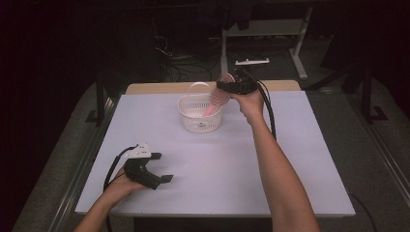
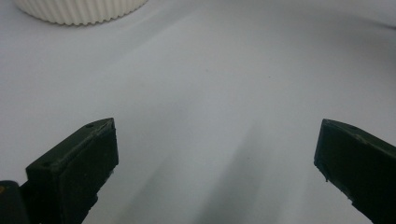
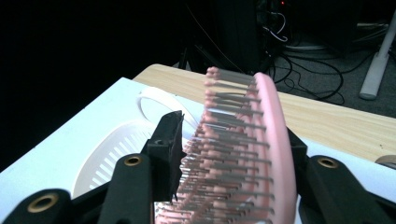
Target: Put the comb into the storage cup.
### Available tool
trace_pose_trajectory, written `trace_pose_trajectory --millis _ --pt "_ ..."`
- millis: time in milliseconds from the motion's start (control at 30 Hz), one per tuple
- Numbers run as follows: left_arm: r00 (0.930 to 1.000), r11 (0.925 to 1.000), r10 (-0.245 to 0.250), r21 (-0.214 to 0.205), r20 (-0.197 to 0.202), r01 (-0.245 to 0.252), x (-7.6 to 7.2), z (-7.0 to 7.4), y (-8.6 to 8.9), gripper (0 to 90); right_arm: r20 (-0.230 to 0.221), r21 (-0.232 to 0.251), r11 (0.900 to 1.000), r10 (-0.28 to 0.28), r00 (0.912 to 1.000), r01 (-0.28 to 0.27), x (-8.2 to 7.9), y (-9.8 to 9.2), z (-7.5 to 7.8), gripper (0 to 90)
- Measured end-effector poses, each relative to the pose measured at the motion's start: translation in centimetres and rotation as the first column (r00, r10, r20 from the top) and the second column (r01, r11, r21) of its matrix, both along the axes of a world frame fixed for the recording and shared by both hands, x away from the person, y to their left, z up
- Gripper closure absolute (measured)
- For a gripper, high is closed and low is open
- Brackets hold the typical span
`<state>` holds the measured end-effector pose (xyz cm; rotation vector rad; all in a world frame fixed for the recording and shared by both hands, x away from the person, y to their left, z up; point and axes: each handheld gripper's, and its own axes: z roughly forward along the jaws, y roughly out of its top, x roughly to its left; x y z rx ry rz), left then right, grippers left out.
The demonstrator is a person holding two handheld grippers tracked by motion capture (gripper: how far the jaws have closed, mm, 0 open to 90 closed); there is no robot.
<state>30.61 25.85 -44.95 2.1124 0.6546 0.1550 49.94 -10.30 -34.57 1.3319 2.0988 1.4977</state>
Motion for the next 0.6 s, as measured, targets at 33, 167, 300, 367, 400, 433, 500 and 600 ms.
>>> trace_pose_trajectory --millis 33,167,300,367,400,433,500,600 --pt "1.0000 1.0000 -0.001 0.000 0.000 0.001 0.01 0.00 0.00 0.0 -0.002 0.001 1.0000 -0.001 1.0000 0.001 0.04 -0.02 -0.08 49.9" --pt "1.0000 1.0000 -0.002 0.000 0.000 0.002 0.01 0.00 0.00 0.0 -0.007 -0.005 0.9999 -0.011 0.9999 0.011 0.04 -0.19 -0.41 46.4" --pt "1.0000 1.0000 -0.001 0.000 0.000 0.001 0.02 -0.02 -0.02 0.0 -0.013 -0.007 0.9998 -0.020 0.9997 0.020 0.07 -0.39 -0.67 43.4" --pt "1.0000 1.0000 -0.001 0.001 0.000 0.001 0.02 -0.03 -0.04 0.0 -0.010 -0.013 0.9997 -0.022 0.9997 0.022 0.04 -0.43 -0.68 42.3" --pt "1.0000 1.0000 -0.001 0.001 0.000 0.001 0.02 -0.03 -0.06 0.0 -0.010 -0.012 0.9997 -0.023 0.9997 0.023 0.01 -0.45 -0.68 41.7" --pt "1.0000 1.0000 -0.001 0.001 0.000 0.001 0.02 -0.03 -0.06 0.0 -0.010 -0.010 0.9996 -0.025 0.9996 0.025 -0.02 -0.50 -0.67 40.5" --pt "1.0000 1.0000 -0.002 0.002 0.001 0.002 0.02 -0.03 -0.08 0.0 -0.006 -0.010 0.9996 -0.025 0.9997 0.025 -0.07 -0.62 -0.68 38.4" --pt "1.0000 1.0000 -0.002 0.003 -0.001 0.002 0.00 -0.06 -0.08 0.0 -0.009 -0.010 0.9997 -0.021 0.9997 0.021 -0.20 -0.80 -0.73 34.2"
